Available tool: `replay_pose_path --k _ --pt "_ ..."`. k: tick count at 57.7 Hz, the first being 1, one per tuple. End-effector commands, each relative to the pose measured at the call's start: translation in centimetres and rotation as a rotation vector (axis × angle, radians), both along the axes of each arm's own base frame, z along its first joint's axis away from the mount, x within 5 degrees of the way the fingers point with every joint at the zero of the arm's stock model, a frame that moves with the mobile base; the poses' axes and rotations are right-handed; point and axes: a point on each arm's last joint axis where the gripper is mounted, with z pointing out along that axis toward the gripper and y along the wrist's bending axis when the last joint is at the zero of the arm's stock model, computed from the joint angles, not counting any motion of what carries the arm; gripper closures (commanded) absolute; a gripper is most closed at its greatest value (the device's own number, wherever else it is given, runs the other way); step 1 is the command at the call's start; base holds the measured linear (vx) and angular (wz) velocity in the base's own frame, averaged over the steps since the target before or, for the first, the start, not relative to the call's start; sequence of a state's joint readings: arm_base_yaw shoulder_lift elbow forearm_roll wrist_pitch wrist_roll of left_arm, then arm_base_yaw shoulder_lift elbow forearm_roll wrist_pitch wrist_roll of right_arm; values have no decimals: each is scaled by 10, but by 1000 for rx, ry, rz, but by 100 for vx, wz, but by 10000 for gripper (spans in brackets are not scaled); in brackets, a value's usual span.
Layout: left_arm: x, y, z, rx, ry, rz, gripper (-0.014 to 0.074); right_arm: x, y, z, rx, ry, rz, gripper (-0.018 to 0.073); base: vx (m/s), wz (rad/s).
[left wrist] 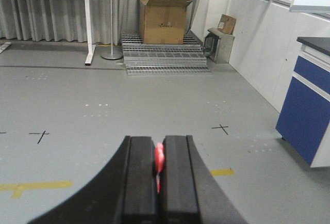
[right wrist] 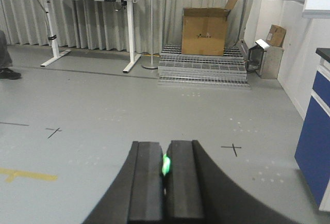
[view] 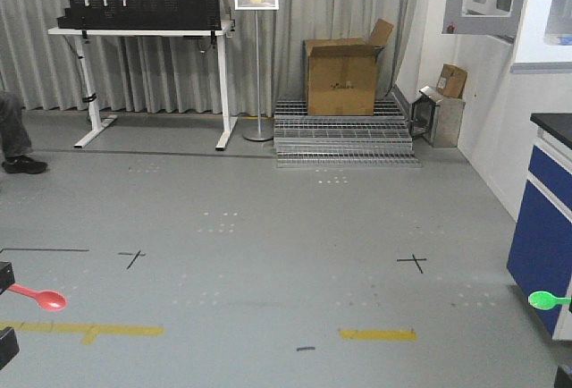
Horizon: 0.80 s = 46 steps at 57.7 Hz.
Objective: Sort red and green spoons into left cabinet
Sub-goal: 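Drive the base toward the open white cabinet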
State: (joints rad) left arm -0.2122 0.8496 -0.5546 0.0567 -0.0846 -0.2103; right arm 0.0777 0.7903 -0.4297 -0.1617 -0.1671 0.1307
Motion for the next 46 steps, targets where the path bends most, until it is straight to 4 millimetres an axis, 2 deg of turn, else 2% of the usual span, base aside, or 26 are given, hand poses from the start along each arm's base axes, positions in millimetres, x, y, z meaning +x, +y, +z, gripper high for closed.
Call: replay_pose_path --k 1,46 --pt "-1 -1 19 -30 -113 -10 603 0 1 21 9 -127 14 562 68 -9" --pt "-1 -1 18 -29 -109 -10 603 0 1 21 9 -127 14 562 68 -6"
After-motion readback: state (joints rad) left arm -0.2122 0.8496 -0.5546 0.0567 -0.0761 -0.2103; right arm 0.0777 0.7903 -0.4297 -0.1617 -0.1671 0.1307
